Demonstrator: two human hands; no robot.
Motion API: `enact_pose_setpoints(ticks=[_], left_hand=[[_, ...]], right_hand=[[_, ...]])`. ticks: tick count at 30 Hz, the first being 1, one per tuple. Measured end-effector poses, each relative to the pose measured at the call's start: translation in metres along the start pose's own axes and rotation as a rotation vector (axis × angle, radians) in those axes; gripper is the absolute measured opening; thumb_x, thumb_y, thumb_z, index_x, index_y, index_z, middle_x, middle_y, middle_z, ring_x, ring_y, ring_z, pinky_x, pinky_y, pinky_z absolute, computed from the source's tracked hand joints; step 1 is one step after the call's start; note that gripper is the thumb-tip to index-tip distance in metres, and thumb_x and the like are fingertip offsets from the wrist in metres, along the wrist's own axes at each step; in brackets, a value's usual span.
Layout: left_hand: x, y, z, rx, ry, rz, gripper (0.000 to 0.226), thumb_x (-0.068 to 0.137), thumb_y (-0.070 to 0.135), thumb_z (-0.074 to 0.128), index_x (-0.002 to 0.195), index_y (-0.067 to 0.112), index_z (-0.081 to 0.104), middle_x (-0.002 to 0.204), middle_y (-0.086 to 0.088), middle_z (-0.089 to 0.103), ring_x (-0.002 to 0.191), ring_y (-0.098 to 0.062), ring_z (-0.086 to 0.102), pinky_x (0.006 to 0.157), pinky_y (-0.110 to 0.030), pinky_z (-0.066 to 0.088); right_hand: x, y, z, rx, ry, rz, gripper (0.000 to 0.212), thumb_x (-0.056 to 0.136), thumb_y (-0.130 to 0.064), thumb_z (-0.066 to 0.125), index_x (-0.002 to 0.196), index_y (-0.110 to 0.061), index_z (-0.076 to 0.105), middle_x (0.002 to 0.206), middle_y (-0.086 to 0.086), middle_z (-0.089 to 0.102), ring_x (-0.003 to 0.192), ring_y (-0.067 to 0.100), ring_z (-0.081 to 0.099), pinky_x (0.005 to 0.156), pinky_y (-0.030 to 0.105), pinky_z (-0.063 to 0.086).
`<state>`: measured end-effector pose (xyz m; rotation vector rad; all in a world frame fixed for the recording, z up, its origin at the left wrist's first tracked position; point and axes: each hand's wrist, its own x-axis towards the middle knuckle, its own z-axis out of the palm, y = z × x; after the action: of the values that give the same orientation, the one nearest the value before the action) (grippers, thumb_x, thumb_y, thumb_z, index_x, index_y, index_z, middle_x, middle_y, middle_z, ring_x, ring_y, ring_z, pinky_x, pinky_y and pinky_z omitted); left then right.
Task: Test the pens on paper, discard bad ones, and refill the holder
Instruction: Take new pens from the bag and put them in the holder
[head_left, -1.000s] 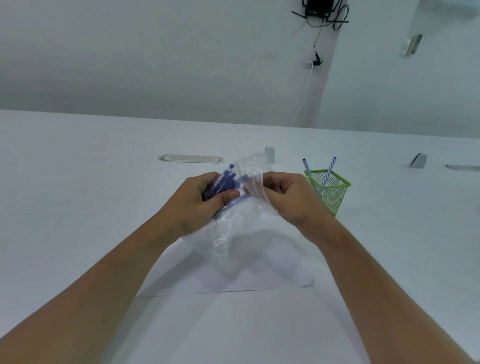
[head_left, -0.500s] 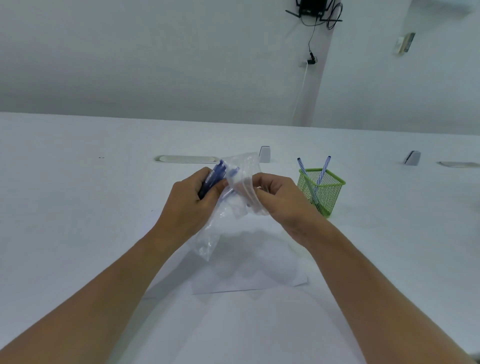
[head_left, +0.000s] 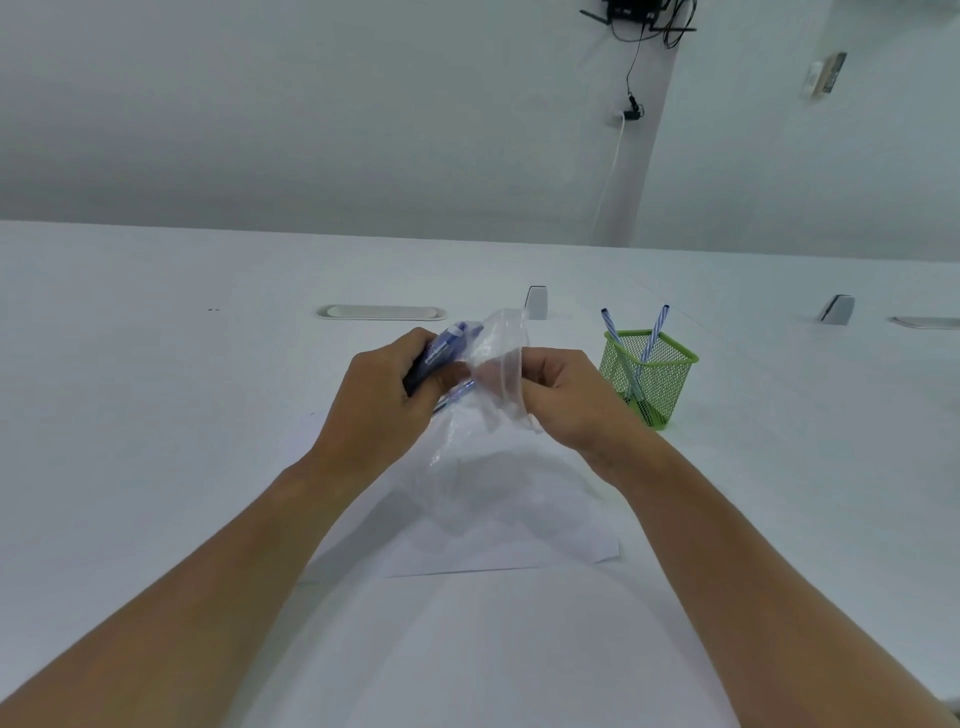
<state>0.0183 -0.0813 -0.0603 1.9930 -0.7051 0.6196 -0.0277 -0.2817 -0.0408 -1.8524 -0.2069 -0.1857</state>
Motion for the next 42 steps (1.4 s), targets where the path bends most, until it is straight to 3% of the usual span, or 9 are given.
enact_pose_setpoints(ticks=[3, 7, 12, 18, 23, 28, 33, 37, 42], left_hand=[[0.001, 0.003, 0.0, 0.005, 0.024, -0.006, 0.046, 0.097, 0.039, 0.068, 0.066, 0.022, 0.039, 0.054, 0.007, 0.034, 0.053, -0.015, 0.03, 0.05, -0.02, 0.025], [0.002, 0.006, 0.002, 0.002, 0.013, -0.027, 0.048, 0.097, 0.046, 0.067, 0.069, 0.012, 0.047, 0.056, -0.005, 0.044, 0.053, -0.013, 0.031, 0.052, -0.023, 0.026], [0.002, 0.015, -0.005, -0.096, -0.101, -0.12, 0.052, 0.089, 0.06, 0.06, 0.063, 0.019, 0.042, 0.053, 0.009, 0.032, 0.051, -0.01, 0.029, 0.05, -0.02, 0.027], [0.003, 0.011, -0.012, -0.119, -0.122, -0.16, 0.048, 0.091, 0.058, 0.058, 0.061, 0.025, 0.04, 0.047, 0.011, 0.035, 0.047, -0.009, 0.032, 0.048, -0.017, 0.031], [0.003, 0.012, -0.008, -0.157, -0.124, -0.169, 0.044, 0.099, 0.049, 0.059, 0.066, 0.021, 0.05, 0.05, 0.013, 0.038, 0.049, -0.007, 0.035, 0.049, -0.017, 0.031], [0.004, 0.016, -0.006, -0.173, -0.102, -0.156, 0.045, 0.101, 0.045, 0.06, 0.068, 0.018, 0.046, 0.05, 0.013, 0.036, 0.049, -0.007, 0.035, 0.049, -0.015, 0.03], [0.003, 0.018, -0.009, -0.151, -0.132, -0.113, 0.042, 0.099, 0.047, 0.06, 0.067, 0.026, 0.043, 0.051, 0.015, 0.038, 0.051, -0.007, 0.036, 0.052, -0.015, 0.032], [0.003, 0.016, -0.009, -0.158, -0.143, -0.101, 0.042, 0.099, 0.046, 0.061, 0.067, 0.025, 0.044, 0.053, 0.015, 0.038, 0.052, -0.006, 0.036, 0.052, -0.015, 0.031], [0.001, 0.009, -0.011, -0.052, -0.231, -0.076, 0.047, 0.097, 0.05, 0.064, 0.067, 0.021, 0.042, 0.055, 0.013, 0.038, 0.054, -0.009, 0.036, 0.052, -0.017, 0.03]], right_hand=[[0.0, -0.004, -0.003, 0.053, 0.067, -0.015, 0.027, 0.091, -0.045, 0.076, 0.101, -0.022, 0.084, 0.101, 0.008, 0.08, 0.086, 0.005, 0.066, 0.085, 0.027, 0.051], [0.003, -0.002, -0.002, 0.074, 0.078, -0.055, 0.02, 0.094, -0.038, 0.075, 0.101, -0.02, 0.081, 0.091, -0.001, 0.078, 0.086, 0.009, 0.066, 0.086, 0.03, 0.052], [0.002, -0.004, -0.002, 0.102, -0.019, -0.063, 0.028, 0.108, -0.036, 0.056, 0.101, -0.016, 0.075, 0.096, 0.007, 0.075, 0.086, 0.013, 0.068, 0.08, 0.024, 0.056], [0.003, 0.001, 0.0, -0.079, -0.031, -0.168, 0.014, 0.103, -0.017, 0.068, 0.112, -0.021, 0.078, 0.107, 0.01, 0.078, 0.105, 0.038, 0.071, 0.101, 0.055, 0.057], [0.002, -0.001, 0.001, 0.107, 0.038, -0.159, 0.025, 0.093, -0.034, 0.078, 0.108, -0.014, 0.078, 0.106, 0.02, 0.076, 0.094, 0.023, 0.064, 0.091, 0.044, 0.048], [0.004, 0.0, 0.0, 0.36, 0.029, -0.149, 0.038, 0.098, -0.026, 0.069, 0.125, 0.0, 0.072, 0.13, 0.029, 0.068, 0.117, 0.031, 0.064, 0.118, 0.059, 0.038], [0.001, -0.006, -0.002, 0.491, 0.024, -0.069, 0.029, 0.086, -0.025, 0.073, 0.11, -0.011, 0.08, 0.115, 0.013, 0.076, 0.108, 0.022, 0.069, 0.104, 0.04, 0.047], [0.003, -0.004, -0.002, 0.513, 0.053, -0.061, 0.037, 0.081, -0.027, 0.077, 0.112, -0.007, 0.078, 0.118, 0.016, 0.075, 0.111, 0.026, 0.069, 0.105, 0.04, 0.05], [0.009, -0.006, -0.022, 0.572, 0.251, -0.094, 0.018, 0.081, -0.023, 0.074, 0.095, -0.012, 0.079, 0.096, 0.002, 0.077, 0.096, 0.019, 0.065, 0.084, 0.029, 0.052]])
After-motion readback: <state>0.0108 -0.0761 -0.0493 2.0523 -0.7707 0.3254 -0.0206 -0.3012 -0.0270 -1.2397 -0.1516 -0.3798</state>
